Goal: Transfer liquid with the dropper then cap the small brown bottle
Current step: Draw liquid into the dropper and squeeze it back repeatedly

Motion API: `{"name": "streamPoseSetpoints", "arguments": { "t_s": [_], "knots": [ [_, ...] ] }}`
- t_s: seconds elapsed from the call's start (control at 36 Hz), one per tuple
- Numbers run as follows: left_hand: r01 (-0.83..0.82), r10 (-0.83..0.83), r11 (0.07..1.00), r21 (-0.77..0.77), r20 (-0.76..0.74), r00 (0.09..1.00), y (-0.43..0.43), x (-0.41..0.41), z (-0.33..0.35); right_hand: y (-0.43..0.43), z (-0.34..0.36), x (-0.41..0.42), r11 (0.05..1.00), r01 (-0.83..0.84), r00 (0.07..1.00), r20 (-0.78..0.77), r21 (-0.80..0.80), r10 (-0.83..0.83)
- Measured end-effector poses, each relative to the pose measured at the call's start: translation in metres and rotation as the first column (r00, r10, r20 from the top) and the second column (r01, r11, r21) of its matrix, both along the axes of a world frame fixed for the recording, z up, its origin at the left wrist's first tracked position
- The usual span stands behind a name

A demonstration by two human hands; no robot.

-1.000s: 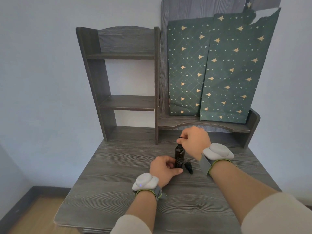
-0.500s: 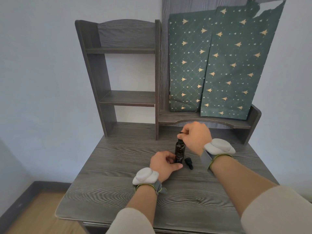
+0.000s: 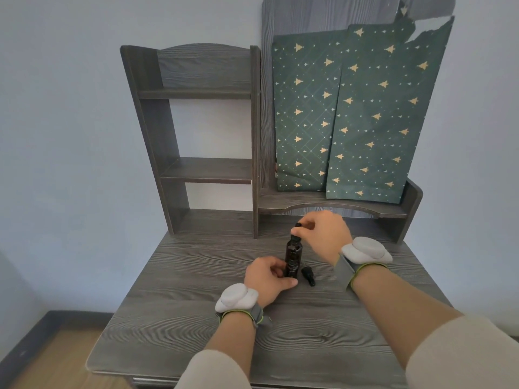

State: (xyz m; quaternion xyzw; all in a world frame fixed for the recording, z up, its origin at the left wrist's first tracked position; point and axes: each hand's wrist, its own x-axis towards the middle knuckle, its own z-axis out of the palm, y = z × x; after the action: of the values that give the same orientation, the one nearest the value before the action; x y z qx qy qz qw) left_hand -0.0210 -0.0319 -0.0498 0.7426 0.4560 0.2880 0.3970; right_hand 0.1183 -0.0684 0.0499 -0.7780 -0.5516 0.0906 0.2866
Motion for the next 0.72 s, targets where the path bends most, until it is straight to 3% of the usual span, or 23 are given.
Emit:
{"name": "streamPoseSetpoints", "arguments": {
  "t_s": [0.72],
  "knots": [
    [-0.051,0.052,0.998,0.030,-0.011,0.999,-0.008,0.001,-0.003,-0.008,0.048,0.007,0.983,-0.030,0.999,0.045,0.183,0.023]
  ]
}}
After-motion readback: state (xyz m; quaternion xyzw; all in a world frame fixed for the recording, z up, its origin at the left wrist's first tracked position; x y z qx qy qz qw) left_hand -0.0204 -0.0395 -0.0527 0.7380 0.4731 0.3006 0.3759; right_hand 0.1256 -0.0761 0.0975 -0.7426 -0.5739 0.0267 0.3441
